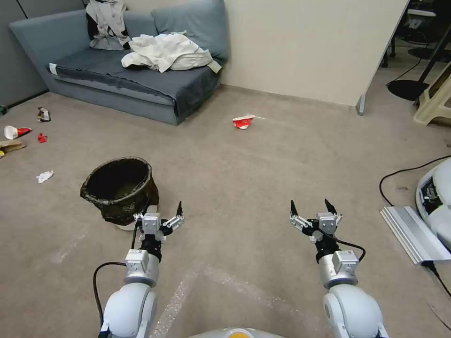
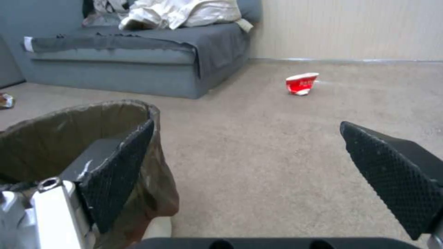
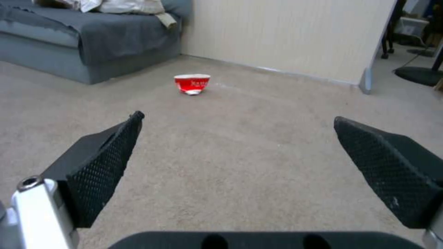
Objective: Pick up the trash can from the floor.
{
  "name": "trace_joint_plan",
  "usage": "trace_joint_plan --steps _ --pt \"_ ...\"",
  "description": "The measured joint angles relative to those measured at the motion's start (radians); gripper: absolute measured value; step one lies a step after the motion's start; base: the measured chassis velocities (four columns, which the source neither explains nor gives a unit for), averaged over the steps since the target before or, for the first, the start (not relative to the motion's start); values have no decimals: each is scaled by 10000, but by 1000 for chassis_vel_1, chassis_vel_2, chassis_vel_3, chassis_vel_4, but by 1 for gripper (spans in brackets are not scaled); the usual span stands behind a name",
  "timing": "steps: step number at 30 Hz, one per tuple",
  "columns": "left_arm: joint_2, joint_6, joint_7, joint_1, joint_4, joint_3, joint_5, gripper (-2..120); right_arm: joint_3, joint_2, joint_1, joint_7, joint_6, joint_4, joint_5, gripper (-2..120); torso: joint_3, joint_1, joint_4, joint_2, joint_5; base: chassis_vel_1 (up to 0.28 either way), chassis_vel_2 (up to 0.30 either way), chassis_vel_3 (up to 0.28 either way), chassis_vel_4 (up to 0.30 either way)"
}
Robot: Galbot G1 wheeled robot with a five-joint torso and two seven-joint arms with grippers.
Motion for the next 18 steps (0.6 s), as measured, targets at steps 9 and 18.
trace_joint_plan --steps 9,18 --pt "610 -1437 -1605 1777 -2145 125 728 100 -148 837 -1628 1135 952 1838 -465 100 -2 -1 1 0 -4 0 0 0 0" --pt "698 -1122 -1012 1977 -1896 -178 168 100 -66 728 -1630 1135 938 1797 -457 100 -1 0 0 0 1 0 0 0 0"
